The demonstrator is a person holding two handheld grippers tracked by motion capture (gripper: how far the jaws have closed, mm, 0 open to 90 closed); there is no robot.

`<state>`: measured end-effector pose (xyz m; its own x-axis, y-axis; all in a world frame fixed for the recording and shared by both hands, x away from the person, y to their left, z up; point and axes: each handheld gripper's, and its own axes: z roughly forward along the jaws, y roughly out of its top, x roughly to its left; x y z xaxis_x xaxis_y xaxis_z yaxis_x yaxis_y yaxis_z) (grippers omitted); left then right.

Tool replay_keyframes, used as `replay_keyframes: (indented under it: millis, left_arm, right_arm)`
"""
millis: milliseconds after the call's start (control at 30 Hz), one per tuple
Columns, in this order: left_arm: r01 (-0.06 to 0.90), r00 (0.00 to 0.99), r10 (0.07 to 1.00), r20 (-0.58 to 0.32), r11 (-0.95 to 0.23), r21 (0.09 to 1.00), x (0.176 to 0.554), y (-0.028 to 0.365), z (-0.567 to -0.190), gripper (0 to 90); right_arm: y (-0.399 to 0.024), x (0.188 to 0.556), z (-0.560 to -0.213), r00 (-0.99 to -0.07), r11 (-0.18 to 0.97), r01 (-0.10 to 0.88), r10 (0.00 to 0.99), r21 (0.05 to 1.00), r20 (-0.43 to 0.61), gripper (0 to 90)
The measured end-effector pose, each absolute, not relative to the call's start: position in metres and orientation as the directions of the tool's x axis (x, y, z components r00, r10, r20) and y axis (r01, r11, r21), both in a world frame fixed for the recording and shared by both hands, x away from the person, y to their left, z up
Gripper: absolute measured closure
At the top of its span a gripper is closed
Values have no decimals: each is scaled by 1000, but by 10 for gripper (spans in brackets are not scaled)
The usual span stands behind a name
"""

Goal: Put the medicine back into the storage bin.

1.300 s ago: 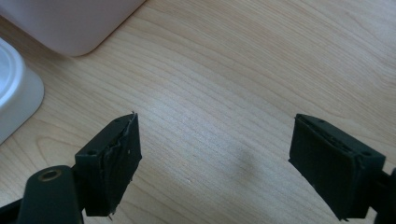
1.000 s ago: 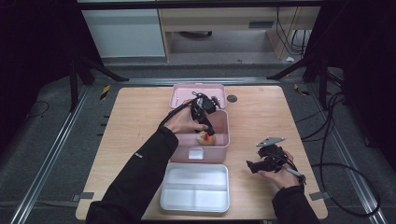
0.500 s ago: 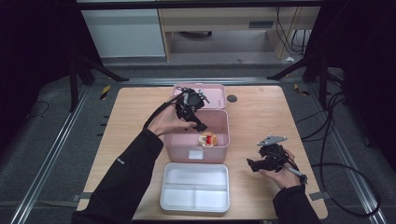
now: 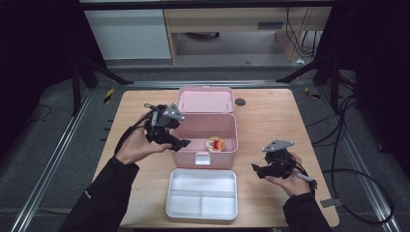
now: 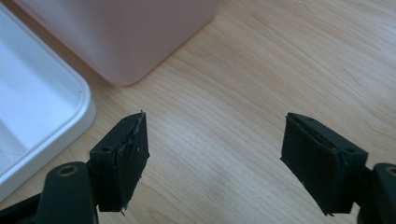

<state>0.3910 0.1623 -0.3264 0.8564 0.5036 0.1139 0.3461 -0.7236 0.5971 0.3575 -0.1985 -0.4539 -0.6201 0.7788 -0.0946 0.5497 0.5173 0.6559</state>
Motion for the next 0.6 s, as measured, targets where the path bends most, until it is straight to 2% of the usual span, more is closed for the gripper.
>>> replay_keyframes:
  millis: [267, 433, 600]
  left_arm:
    - [388, 838, 537, 93, -708, 590, 359, 204, -358, 297]
    - [441, 830, 557, 26, -684, 581, 343, 228, -395, 314]
    - [454, 844, 536, -15, -700, 552, 344, 231, -414, 334]
  right_arm:
    - [-189, 353, -450, -667, 560, 506, 736, 656, -113, 286]
    - [-183, 350, -449, -700, 585, 485, 705, 650, -113, 309]
    - [-176, 348, -448, -737, 615, 456, 666, 643, -115, 349]
